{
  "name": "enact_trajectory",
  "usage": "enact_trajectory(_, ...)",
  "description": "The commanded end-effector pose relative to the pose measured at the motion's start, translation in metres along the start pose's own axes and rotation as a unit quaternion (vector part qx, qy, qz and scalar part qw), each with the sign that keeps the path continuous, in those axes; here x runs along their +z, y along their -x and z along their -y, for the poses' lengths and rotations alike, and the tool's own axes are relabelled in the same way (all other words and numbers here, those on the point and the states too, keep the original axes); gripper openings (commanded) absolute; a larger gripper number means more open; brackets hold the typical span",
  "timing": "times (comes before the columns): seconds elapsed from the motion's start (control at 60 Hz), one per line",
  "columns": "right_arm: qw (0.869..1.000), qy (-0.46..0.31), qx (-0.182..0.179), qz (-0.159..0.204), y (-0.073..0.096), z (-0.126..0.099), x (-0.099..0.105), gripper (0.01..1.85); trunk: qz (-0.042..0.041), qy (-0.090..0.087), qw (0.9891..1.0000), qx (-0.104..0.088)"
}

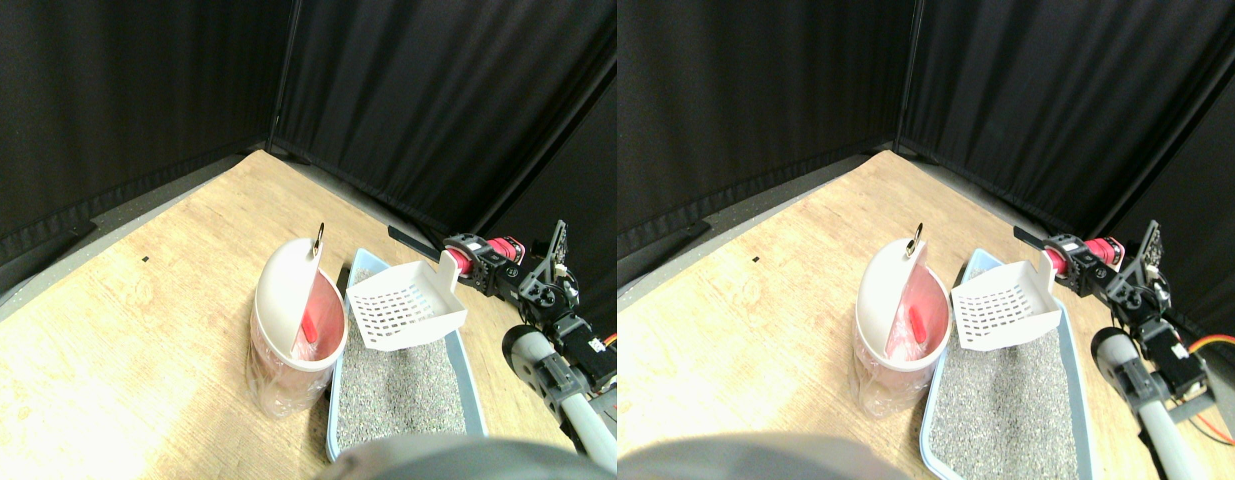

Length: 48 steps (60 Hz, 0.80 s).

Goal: Scoop (unimanual)

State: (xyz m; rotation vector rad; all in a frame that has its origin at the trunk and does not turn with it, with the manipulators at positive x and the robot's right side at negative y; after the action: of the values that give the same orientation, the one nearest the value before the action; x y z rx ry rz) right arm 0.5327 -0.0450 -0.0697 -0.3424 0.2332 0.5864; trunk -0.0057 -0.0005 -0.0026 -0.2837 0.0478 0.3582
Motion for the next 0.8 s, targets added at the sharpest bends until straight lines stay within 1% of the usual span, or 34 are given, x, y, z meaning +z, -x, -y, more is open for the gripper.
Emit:
enact_trajectory(0.017,1.0,0.007,-0.005,0.027,-0.001,0.0,0.008,0.05,-0.0121,-0.001,0.9999,0.003)
enact_trajectory(0.167,0.999,-0.002,-0.009,0.03,-0.001,0.003,0.005,0.05,-0.0133,-0.004,0.9999,-0.002)
enact_trajectory(0.183,0.999,-0.006,-0.008,0.031,-0.001,0.005,0.005,0.05,-0.0138,-0.005,0.9999,-0.004)
enact_trajectory(0.233,0.999,-0.019,-0.006,0.046,-0.001,0.008,0.003,0.05,-0.0145,-0.006,0.9998,-0.008)
enact_trajectory(0.3,0.998,-0.019,-0.008,0.056,0.0,0.012,0.0,0.05,-0.0155,-0.008,0.9997,-0.014)
enact_trajectory(0.317,0.997,-0.028,-0.008,0.071,0.001,0.015,-0.002,0.05,-0.0158,-0.009,0.9997,-0.015)
enact_trajectory(0.367,0.996,-0.038,-0.013,0.082,0.003,0.017,-0.004,0.05,-0.016,-0.011,0.9996,-0.018)
enact_trajectory(0.383,0.995,-0.044,-0.015,0.09,0.004,0.019,-0.006,0.05,-0.0169,-0.013,0.9995,-0.021)
enact_trajectory(0.433,0.994,-0.058,-0.016,0.096,0.006,0.022,-0.008,0.05,-0.0175,-0.015,0.9994,-0.025)
enact_trajectory(0.517,0.99,-0.086,-0.04,0.105,0.01,0.03,-0.014,0.05,-0.0176,-0.019,0.9991,-0.032)
enact_trajectory(0.567,0.988,-0.095,-0.044,0.116,0.012,0.034,-0.017,0.05,-0.0179,-0.022,0.9989,-0.036)
enact_trajectory(0.6,0.985,-0.109,-0.056,0.119,0.015,0.038,-0.021,0.05,-0.0174,-0.024,0.9988,-0.04)
enact_trajectory(0.65,0.983,-0.117,-0.063,0.128,0.019,0.043,-0.026,0.05,-0.018,-0.027,0.9985,-0.043)
enact_trajectory(0.683,0.982,-0.118,-0.063,0.132,0.02,0.044,-0.027,0.05,-0.0184,-0.028,0.9984,-0.045)
enact_trajectory(0.7,0.98,-0.121,-0.061,0.143,0.021,0.048,-0.03,0.05,-0.0187,-0.03,0.9982,-0.048)
enact_trajectory(0.717,0.98,-0.122,-0.063,0.146,0.023,0.05,-0.033,0.05,-0.0188,-0.032,0.9981,-0.05)
enact_trajectory(0.75,0.98,-0.122,-0.063,0.146,0.023,0.05,-0.033,0.05,-0.0188,-0.032,0.9981,-0.05)
enact_trajectory(0.767,0.978,-0.127,-0.068,0.152,0.025,0.054,-0.038,0.05,-0.0193,-0.034,0.9978,-0.053)
enact_trajectory(0.8,0.977,-0.129,-0.068,0.157,0.027,0.057,-0.041,0.05,-0.0197,-0.035,0.9976,-0.055)
